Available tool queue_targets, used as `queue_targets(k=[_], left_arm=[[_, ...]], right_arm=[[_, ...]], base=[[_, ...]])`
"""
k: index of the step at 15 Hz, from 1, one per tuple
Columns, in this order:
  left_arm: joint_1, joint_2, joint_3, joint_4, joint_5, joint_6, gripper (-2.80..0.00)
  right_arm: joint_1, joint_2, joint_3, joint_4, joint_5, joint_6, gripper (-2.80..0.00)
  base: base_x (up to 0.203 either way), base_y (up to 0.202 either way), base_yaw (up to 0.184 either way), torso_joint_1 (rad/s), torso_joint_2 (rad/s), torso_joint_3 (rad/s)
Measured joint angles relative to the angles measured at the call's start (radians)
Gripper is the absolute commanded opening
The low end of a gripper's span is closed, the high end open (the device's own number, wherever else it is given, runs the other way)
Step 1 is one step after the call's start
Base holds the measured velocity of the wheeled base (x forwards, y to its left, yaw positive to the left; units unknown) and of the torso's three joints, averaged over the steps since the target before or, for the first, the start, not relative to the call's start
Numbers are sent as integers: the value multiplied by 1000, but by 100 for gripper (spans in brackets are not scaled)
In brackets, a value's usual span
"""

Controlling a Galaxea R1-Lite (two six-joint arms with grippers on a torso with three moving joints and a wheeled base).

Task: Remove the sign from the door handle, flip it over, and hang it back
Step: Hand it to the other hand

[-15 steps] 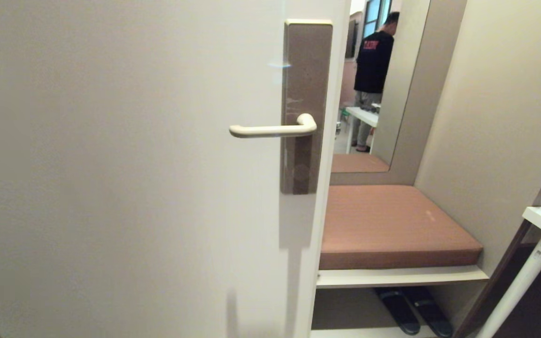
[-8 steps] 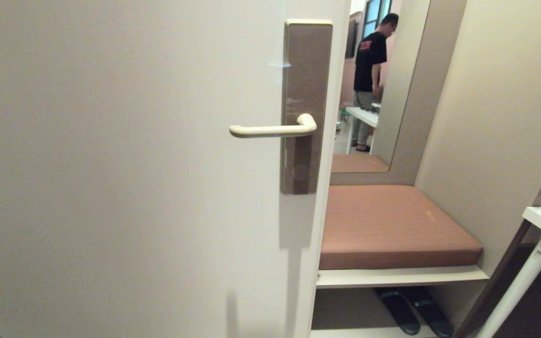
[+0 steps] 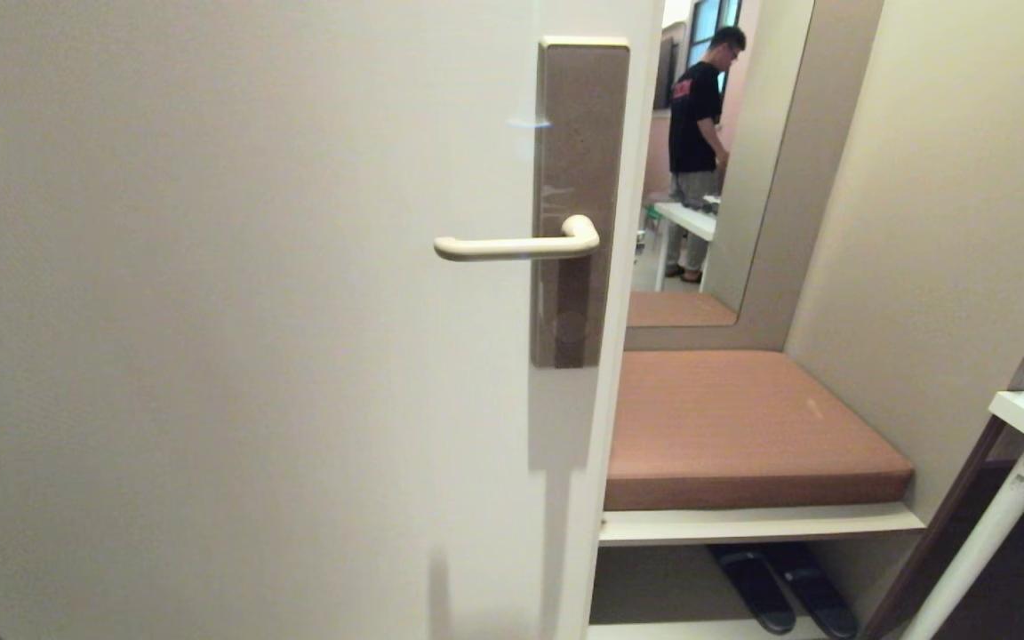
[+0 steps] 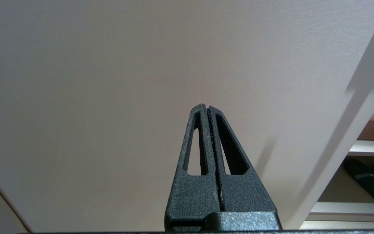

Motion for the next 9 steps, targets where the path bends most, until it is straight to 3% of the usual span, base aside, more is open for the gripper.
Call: queue_targets(k=[9], left_arm=[[0, 0, 0, 1, -1, 5, -280]], right_arm=[[0, 0, 0, 0, 0, 1, -280]], base=[[0, 0, 0, 0, 0, 0]])
